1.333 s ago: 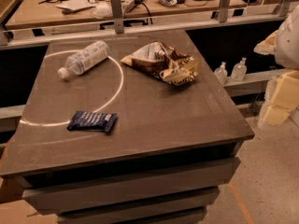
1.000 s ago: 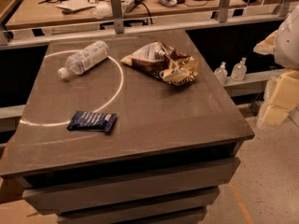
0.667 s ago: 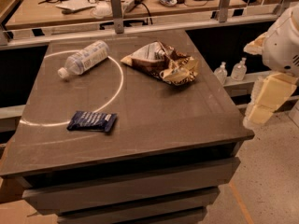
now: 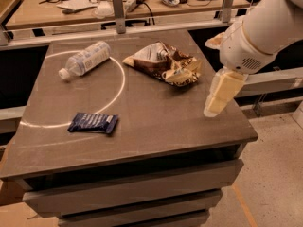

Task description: Move blue plastic bottle near rxbar blueberry

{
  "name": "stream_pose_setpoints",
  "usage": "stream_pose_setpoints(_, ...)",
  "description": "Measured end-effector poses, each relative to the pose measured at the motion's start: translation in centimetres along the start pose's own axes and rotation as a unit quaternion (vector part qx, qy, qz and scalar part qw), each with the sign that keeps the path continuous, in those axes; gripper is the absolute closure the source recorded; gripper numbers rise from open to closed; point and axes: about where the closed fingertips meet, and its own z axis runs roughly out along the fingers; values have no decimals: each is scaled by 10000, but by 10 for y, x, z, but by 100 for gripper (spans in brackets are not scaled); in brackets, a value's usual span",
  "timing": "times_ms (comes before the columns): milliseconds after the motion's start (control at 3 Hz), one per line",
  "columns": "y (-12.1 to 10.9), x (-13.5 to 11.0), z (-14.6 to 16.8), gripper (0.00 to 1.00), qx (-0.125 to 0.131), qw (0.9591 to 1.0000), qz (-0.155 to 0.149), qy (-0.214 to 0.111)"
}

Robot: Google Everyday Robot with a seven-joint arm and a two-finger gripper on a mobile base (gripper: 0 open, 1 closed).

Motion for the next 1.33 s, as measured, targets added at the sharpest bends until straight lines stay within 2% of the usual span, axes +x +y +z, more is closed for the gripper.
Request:
stream_pose_setpoints(333,-3,-40,19,0,131,9986,-363,-359)
stream_pose_setpoints(667,-2,-89,28,0,475,9932,-810,-682)
stream_pose_setpoints(1000,-18,-147,28,0,1067,9802,-1268,-1082)
stream_pose_setpoints(1333,-19,-147,30,0,1051,9795,-1307,-1113)
